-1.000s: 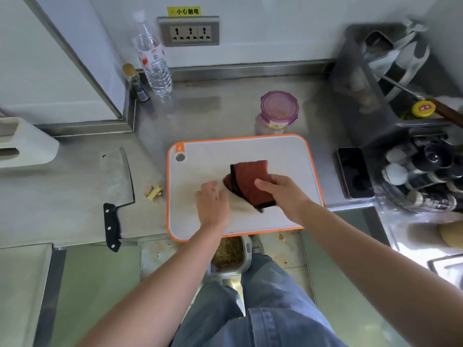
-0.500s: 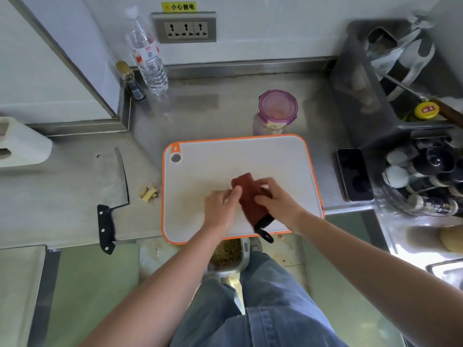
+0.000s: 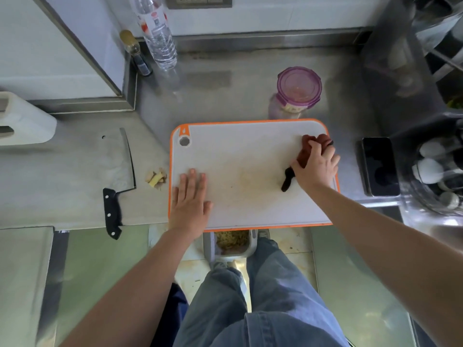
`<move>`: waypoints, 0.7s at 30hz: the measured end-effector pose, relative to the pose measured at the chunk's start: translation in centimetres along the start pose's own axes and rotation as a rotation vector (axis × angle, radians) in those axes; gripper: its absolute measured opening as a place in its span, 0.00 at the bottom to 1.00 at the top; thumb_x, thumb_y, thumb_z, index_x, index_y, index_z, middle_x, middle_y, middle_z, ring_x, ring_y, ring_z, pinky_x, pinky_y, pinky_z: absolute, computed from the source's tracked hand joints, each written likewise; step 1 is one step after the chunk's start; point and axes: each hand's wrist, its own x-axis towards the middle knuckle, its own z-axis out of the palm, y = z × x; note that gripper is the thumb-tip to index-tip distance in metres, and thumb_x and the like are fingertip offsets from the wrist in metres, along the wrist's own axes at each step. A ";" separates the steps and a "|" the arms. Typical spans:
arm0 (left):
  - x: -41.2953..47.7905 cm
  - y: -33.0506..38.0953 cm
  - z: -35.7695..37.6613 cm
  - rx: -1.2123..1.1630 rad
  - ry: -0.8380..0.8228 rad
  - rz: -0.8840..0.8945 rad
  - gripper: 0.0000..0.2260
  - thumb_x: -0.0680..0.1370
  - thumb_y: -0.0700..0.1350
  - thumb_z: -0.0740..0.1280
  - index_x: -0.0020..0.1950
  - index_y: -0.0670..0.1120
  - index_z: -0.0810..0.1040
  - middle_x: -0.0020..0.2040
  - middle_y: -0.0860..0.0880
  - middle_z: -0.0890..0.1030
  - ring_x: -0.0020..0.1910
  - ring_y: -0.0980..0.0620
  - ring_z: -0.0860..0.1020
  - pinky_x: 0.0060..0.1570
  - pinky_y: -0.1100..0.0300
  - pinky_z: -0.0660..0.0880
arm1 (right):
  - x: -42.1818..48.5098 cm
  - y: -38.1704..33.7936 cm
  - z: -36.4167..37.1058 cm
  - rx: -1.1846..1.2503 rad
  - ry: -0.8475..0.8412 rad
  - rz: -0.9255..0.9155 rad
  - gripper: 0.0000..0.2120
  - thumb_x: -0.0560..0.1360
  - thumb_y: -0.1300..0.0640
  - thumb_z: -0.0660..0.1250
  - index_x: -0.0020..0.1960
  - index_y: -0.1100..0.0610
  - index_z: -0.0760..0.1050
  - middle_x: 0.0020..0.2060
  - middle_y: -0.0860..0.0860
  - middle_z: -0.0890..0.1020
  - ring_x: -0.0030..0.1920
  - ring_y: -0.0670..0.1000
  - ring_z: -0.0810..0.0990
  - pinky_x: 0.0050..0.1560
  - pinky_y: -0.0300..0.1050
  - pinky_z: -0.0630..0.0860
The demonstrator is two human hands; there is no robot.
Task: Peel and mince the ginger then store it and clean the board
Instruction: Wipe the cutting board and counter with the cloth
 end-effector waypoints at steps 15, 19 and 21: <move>0.0 -0.3 0.1 0.008 -0.012 0.019 0.30 0.83 0.54 0.48 0.76 0.51 0.30 0.76 0.48 0.29 0.75 0.46 0.31 0.75 0.49 0.35 | -3.2 -1.9 -0.2 0.332 -0.112 -0.536 0.28 0.61 0.70 0.58 0.61 0.62 0.74 0.53 0.61 0.74 0.56 0.61 0.72 0.59 0.41 0.65; -0.1 -0.1 0.0 0.012 -0.021 0.009 0.30 0.83 0.54 0.47 0.76 0.51 0.30 0.75 0.48 0.28 0.75 0.47 0.31 0.74 0.50 0.34 | -0.9 -0.9 0.6 0.214 -0.061 -0.321 0.24 0.67 0.70 0.62 0.63 0.62 0.74 0.58 0.64 0.72 0.58 0.65 0.72 0.61 0.53 0.69; 0.0 0.0 0.0 0.012 -0.026 0.004 0.30 0.83 0.54 0.48 0.76 0.51 0.30 0.75 0.49 0.29 0.75 0.47 0.31 0.74 0.50 0.35 | -4.0 -2.0 2.1 0.286 -0.158 -0.484 0.21 0.67 0.68 0.61 0.60 0.61 0.76 0.58 0.62 0.73 0.59 0.63 0.73 0.64 0.51 0.69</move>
